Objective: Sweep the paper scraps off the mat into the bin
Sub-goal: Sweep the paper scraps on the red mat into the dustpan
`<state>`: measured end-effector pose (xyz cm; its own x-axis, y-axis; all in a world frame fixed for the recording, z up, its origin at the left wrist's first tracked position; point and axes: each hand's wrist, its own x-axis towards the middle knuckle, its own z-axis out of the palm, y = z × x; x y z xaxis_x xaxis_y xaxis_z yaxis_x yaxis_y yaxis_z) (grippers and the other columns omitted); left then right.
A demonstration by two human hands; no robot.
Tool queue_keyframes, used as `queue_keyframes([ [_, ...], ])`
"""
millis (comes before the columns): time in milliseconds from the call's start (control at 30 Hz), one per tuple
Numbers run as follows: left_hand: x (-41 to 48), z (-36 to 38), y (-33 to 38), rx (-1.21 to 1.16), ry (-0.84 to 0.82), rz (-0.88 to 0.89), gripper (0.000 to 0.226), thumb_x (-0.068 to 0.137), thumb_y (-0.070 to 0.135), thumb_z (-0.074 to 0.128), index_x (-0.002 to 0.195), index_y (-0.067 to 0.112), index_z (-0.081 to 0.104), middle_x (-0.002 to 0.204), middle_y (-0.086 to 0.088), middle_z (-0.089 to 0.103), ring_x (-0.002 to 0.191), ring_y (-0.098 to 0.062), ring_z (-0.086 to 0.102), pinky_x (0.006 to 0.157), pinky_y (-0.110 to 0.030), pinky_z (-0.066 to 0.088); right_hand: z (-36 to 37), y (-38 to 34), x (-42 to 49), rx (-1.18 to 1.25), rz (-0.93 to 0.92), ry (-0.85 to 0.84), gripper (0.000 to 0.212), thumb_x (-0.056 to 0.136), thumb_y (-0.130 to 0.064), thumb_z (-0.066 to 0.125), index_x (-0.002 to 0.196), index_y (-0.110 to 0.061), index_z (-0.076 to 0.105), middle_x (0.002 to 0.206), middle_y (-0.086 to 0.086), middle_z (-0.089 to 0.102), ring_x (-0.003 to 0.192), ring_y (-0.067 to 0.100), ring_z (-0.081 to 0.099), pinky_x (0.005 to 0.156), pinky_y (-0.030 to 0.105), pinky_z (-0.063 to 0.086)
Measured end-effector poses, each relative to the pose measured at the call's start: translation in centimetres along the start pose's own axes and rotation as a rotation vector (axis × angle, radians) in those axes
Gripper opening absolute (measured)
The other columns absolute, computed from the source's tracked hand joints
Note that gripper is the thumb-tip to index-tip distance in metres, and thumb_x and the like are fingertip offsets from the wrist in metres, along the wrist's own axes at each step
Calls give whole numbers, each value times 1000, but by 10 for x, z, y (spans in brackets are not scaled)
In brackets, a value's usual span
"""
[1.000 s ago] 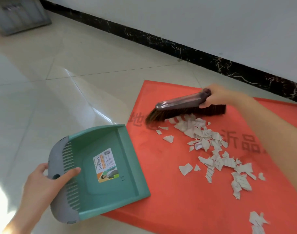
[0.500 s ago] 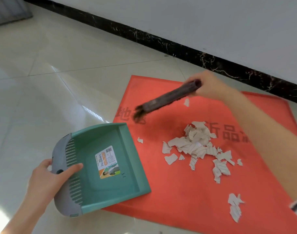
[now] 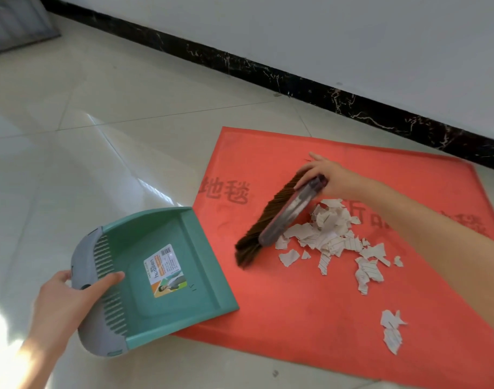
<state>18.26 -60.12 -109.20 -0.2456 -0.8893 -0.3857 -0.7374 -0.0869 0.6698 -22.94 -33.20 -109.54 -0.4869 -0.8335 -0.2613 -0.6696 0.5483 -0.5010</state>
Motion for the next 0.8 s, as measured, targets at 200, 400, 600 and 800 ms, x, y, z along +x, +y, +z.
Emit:
queue_keyframes([
  [200, 0, 2, -4, -27, -24, 17, 81, 61, 32, 92, 124, 2, 52, 101, -18, 63, 85, -37, 64, 74, -50, 55, -56, 21, -32, -1, 57, 45, 53, 68, 7, 77, 100, -34, 72, 129, -2, 60, 139, 21, 33, 115, 49, 25],
  [400, 2, 14, 2, -13, -47, 50, 65, 66, 30, 89, 116, 8, 54, 103, -17, 63, 87, -37, 63, 75, -52, 55, -88, 12, -65, 204, 155, 407, 43, 69, 9, 79, 106, -12, 71, 93, 7, 70, 74, -7, 62, 79, 28, 51],
  [600, -5, 27, 10, -21, -99, 92, 55, 68, 27, 88, 105, 14, 51, 101, -16, 62, 87, -37, 63, 75, -50, 54, -63, 8, -89, 216, 249, 461, 29, 70, -5, 82, 95, -12, 69, 83, 2, 68, 76, 15, 60, 69, 29, 47],
  [800, -13, 34, 13, -20, -114, 107, 57, 67, 29, 89, 108, 14, 51, 101, -16, 62, 87, -38, 63, 75, -51, 54, -38, -10, -111, 220, 249, 640, 21, 84, -30, 71, 95, -13, 65, 84, 3, 68, 72, 15, 62, 63, 27, 49],
])
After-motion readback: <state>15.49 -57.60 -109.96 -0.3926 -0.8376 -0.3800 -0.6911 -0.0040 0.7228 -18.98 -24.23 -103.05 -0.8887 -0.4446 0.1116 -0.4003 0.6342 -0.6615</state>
